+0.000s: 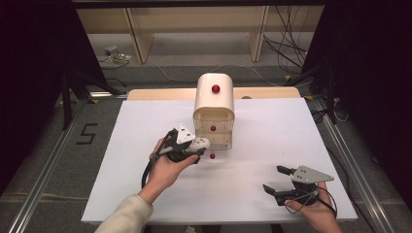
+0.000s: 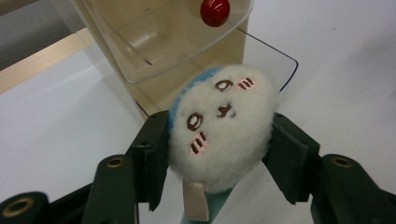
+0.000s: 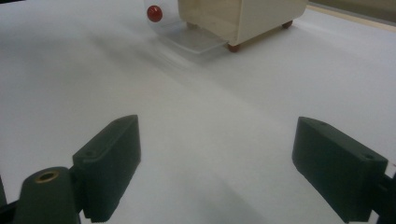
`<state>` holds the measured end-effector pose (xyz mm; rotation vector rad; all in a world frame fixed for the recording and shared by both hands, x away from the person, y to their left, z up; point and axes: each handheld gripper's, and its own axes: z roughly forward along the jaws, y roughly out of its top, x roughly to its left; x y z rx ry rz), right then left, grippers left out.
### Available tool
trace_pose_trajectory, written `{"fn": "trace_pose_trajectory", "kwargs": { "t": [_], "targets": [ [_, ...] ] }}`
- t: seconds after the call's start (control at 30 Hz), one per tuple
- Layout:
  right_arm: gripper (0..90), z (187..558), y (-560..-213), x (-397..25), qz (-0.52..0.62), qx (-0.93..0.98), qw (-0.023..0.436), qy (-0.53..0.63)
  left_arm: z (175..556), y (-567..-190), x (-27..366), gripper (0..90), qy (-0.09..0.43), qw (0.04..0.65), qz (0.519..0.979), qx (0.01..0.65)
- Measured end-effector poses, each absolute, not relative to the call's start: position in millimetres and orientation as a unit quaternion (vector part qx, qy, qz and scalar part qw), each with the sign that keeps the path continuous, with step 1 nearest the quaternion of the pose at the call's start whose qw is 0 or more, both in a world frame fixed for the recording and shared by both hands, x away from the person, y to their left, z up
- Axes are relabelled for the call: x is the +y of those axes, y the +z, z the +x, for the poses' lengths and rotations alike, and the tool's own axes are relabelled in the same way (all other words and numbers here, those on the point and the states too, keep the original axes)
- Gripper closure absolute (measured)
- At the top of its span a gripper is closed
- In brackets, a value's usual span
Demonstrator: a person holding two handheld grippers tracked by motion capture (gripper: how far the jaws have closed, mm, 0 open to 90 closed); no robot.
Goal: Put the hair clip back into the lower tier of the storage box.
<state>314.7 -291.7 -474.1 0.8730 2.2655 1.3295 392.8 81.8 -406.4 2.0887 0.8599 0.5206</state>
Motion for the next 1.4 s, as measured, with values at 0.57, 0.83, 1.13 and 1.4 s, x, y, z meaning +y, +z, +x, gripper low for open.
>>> {"fn": "trace_pose_trajectory", "kwargs": {
  "t": [0.57, 0.83, 1.13, 1.4],
  "targets": [
    [16.2, 315, -474, -292, 0.31, 0.804, 0.185, 0.472, 397, -405, 73, 45.0, 0.203, 0.394, 0.83, 0.34],
    [16.2, 315, -474, -292, 0.309, 0.805, 0.185, 0.472, 399, -405, 70, 45.0, 0.198, 0.395, 0.829, 0.343],
    [16.2, 315, -474, -292, 0.309, 0.805, 0.185, 0.472, 400, -406, 68, 45.0, 0.196, 0.393, 0.831, 0.343],
    [16.2, 315, -475, -292, 0.308, 0.805, 0.184, 0.472, 404, -407, 63, 45.0, 0.194, 0.391, 0.832, 0.343]
  ]
}}
